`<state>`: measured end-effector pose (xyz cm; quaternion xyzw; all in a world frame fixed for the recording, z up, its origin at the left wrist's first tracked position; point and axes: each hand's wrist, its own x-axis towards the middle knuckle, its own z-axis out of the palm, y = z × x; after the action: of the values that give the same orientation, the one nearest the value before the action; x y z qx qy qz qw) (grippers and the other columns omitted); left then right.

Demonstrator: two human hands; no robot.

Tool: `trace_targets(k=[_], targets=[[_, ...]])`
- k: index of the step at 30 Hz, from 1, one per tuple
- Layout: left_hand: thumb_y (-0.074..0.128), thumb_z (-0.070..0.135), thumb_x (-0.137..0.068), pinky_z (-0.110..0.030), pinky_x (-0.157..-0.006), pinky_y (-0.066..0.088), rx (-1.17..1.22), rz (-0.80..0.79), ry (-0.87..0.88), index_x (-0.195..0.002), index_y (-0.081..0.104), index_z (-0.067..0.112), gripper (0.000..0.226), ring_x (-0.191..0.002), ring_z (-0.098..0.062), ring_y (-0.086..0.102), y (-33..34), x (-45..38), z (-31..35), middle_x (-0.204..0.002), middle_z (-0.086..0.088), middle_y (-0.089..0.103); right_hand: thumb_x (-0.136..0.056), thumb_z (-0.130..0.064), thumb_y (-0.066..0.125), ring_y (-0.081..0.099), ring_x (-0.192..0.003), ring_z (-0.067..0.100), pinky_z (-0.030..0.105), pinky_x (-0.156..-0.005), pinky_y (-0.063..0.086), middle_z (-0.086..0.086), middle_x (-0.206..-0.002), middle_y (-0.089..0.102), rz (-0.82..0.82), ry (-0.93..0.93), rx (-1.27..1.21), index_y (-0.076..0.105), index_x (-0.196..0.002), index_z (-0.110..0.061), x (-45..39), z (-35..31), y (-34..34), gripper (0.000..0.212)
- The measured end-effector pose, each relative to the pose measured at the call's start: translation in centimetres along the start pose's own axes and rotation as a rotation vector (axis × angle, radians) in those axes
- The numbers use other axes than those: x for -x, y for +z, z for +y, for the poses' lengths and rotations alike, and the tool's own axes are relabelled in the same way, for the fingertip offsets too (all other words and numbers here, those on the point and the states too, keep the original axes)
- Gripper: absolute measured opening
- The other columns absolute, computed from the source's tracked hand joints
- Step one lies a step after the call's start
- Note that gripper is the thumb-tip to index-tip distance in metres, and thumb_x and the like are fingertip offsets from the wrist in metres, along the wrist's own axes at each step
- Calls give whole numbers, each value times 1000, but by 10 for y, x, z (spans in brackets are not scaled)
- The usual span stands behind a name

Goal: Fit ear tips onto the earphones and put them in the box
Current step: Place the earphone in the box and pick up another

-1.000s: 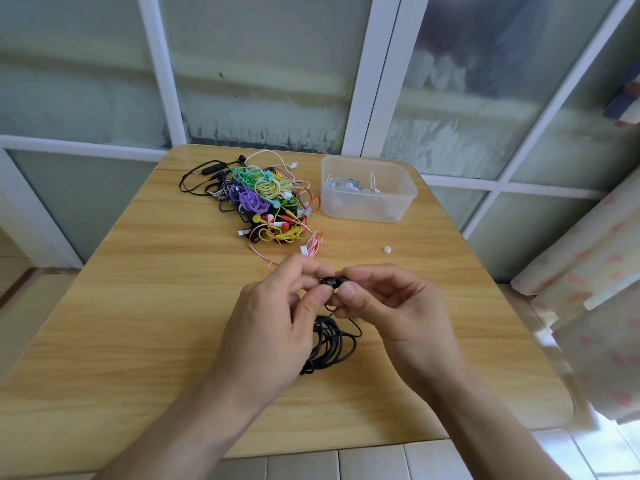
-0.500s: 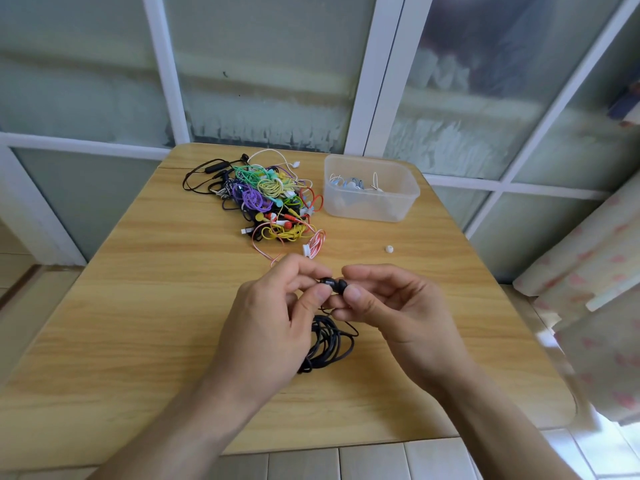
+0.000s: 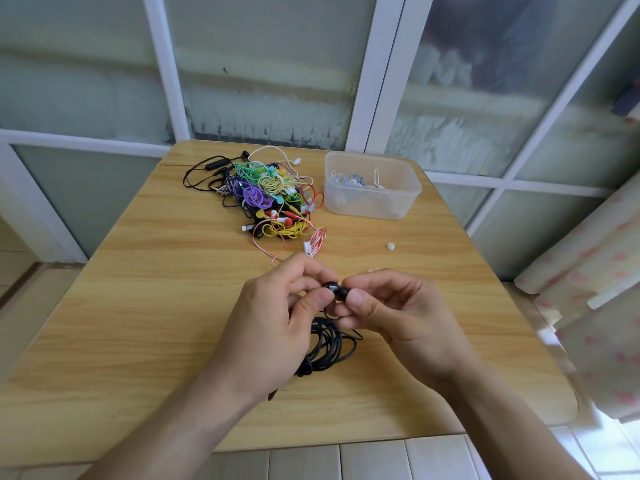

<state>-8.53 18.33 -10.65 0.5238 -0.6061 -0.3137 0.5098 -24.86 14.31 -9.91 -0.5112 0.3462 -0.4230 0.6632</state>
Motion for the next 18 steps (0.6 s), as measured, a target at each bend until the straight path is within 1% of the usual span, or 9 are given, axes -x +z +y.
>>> trace_targets(k=[4,6,10,12,16,18], targets=[[56,-6,-90,-10,-50,42,-1,-10,-20,-89,60,17,24,-48,1,57,0,0,3,-68,4,69,-65,-19,77,70,-67,21,26,-65,57,15,-74,72,-54,-3,5,79,-80,-14,1,1,0,15],[56,-6,-90,-11,-49,43,33,-11,-50,-87,60,18,25,-47,-1,56,0,0,4,-64,4,68,-65,-23,80,70,-68,20,25,-65,57,14,-73,72,-86,-2,-15,79,-81,-14,1,2,0,19],[55,-7,-91,-12,-47,43,97,-28,-94,-85,60,18,26,-50,-6,57,-1,0,5,-63,-2,67,-63,-29,85,71,-71,19,23,-65,56,15,-72,71,-120,39,-66,78,-84,-13,1,4,-1,27],[55,-8,-90,-14,-49,44,111,-35,-102,-85,60,17,26,-51,-7,59,-1,0,5,-63,-2,67,-63,-27,83,71,-70,18,21,-63,56,15,-72,71,-117,66,-80,78,-83,-12,1,4,0,26],[53,-9,-91,-20,-58,50,140,-28,-113,-84,60,17,27,-57,-10,64,-1,0,4,-64,-2,69,-64,-20,74,67,-62,13,18,-56,54,12,-70,70,-97,120,-123,79,-78,-14,1,4,5,17],[53,-10,-91,-21,-58,51,163,-27,-119,-84,60,15,27,-58,-11,65,0,0,4,-64,-3,69,-64,-19,73,66,-62,13,18,-55,53,13,-70,69,-96,117,-121,79,-79,-14,-1,4,6,16]])
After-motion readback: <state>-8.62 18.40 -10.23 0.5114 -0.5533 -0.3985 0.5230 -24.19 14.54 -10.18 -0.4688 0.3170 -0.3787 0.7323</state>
